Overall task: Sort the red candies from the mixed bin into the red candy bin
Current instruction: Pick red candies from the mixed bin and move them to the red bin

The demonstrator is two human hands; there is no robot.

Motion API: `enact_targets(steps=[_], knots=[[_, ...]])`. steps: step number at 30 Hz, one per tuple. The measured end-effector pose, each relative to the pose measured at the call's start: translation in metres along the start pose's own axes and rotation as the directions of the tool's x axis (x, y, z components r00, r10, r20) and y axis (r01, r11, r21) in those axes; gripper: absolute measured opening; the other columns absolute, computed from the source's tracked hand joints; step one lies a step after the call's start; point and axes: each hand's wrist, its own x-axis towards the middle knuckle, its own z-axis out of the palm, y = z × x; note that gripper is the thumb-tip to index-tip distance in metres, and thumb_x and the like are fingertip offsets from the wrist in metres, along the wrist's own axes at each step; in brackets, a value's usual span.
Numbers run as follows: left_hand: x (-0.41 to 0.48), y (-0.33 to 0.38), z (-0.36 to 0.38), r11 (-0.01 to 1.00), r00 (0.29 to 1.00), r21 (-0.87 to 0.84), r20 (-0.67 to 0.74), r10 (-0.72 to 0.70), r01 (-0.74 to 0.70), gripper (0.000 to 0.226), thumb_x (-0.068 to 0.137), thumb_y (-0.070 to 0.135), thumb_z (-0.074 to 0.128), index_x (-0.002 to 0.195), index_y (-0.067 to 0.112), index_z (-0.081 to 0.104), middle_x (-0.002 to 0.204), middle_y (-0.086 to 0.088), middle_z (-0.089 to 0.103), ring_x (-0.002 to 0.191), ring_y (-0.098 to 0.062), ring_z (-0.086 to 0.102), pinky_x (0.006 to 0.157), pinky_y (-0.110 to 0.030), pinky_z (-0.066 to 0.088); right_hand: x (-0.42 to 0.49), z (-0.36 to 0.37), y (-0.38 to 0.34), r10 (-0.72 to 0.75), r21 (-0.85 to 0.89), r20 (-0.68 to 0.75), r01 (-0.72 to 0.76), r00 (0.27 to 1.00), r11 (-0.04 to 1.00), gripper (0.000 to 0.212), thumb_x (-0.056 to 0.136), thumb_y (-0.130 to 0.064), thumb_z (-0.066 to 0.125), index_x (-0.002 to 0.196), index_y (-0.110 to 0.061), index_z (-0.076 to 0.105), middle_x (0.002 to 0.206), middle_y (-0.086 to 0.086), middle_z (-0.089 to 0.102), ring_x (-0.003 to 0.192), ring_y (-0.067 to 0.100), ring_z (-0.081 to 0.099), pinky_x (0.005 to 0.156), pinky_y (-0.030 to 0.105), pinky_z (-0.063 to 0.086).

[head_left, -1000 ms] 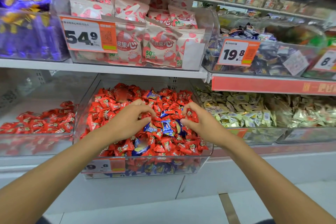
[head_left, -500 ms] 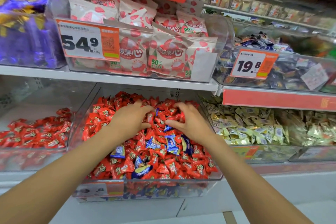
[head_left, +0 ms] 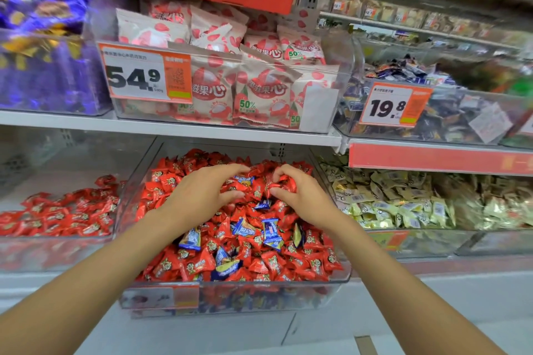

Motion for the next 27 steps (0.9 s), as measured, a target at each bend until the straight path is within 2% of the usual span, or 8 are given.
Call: enact_targets(steps=[2,6,11,14,16,21,24,27], knots=[[-0.002,-0.002,-0.002,1.0,1.0,-0.021,0.021,0.008,-0.008,0.038,0.087,0.041,0.061,0.125,0.035,0.056,0.126,0.01,0.06,0.115,-0.014,0.056,0.093,-0.034,0.047,-0.007,-0.005,-0.005,-0.007,0.07,-0.018,0.008,1.0,0.997,0.012,0.09,-0.02,0.064,0.09,-0.025,0.052,0.103,-0.009,0.059,0.102,0.016,0.055,0.091,0.033,0.041],[-0.009,-0.003,-0.009,1.0,1.0,-0.018,0.019,-0.012,0.012,0.024,0.087,0.039,0.063,0.109,0.03,0.062,0.122,0.008,0.062,0.114,-0.013,0.057,0.093,-0.032,0.046,-0.019,-0.012,-0.014,0.001,0.133,-0.08,0.01,0.997,0.991,0.011,0.09,-0.02,0.063,0.09,-0.026,0.053,0.101,-0.014,0.06,0.097,0.041,0.056,0.083,0.04,0.046],[-0.03,-0.004,-0.031,0.998,1.0,-0.056,-0.003,-0.002,0.001,0.024,0.086,0.039,0.064,0.108,0.028,0.063,0.113,0.012,0.063,0.106,-0.01,0.058,0.087,-0.027,0.044,-0.034,-0.005,-0.032,-0.021,0.172,-0.102,0.038,0.995,0.984,0.012,0.091,-0.021,0.062,0.089,-0.028,0.053,0.095,-0.014,0.06,0.092,0.051,0.054,0.07,0.031,0.038],[-0.052,-0.016,-0.046,0.998,1.0,-0.068,-0.025,-0.004,0.003,0.023,0.084,0.038,0.067,0.105,0.03,0.064,0.109,0.014,0.064,0.104,-0.007,0.058,0.089,-0.028,0.045,-0.039,0.007,-0.044,-0.022,0.15,-0.081,0.034,0.996,0.988,0.015,0.091,-0.022,0.062,0.087,-0.032,0.053,0.097,0.005,0.063,0.094,0.055,0.054,0.076,0.051,0.046],[-0.067,-0.028,-0.058,0.997,0.999,-0.073,-0.02,-0.027,0.026,0.025,0.083,0.038,0.069,0.106,0.028,0.065,0.108,0.014,0.064,0.102,-0.006,0.058,0.09,-0.029,0.046,-0.038,0.015,-0.057,-0.03,0.118,-0.084,0.04,0.996,0.992,0.016,0.091,-0.021,0.063,0.086,-0.033,0.053,0.097,0.015,0.063,0.093,0.051,0.055,0.084,0.057,0.044],[-0.103,-0.063,-0.09,0.971,0.989,-0.207,-0.066,-0.133,0.117,0.015,0.079,0.026,0.075,0.09,0.029,0.066,0.086,0.02,0.065,0.082,0.0,0.06,0.075,-0.019,0.044,-0.017,0.032,-0.092,-0.15,-0.114,-0.016,0.148,0.988,0.982,0.026,0.088,-0.019,0.066,0.087,-0.04,0.05,0.098,0.001,0.057,0.091,0.018,0.055,0.084,0.032,0.04],[-0.12,-0.08,-0.105,0.944,0.977,-0.283,-0.082,-0.198,0.168,0.015,0.078,0.019,0.076,0.085,0.027,0.066,0.076,0.018,0.066,0.076,0.004,0.061,0.067,-0.01,0.043,-0.004,0.042,-0.113,-0.147,-0.067,0.007,0.147,0.989,0.987,0.025,0.089,-0.023,0.066,0.086,-0.041,0.05,0.103,-0.003,0.059,0.098,0.014,0.055,0.087,0.03,0.04],[-0.13,-0.108,-0.115,0.93,0.964,-0.3,-0.094,-0.248,0.211,0.017,0.077,0.018,0.077,0.082,0.029,0.065,0.079,0.031,0.063,0.07,0.008,0.059,0.064,-0.006,0.041,0.009,0.062,-0.151,-0.24,0.012,0.03,0.24,0.97,0.971,0.028,0.088,-0.018,0.067,0.084,-0.041,0.051,0.105,-0.003,0.062,0.102,0.011,0.056,0.09,0.024,0.039]])
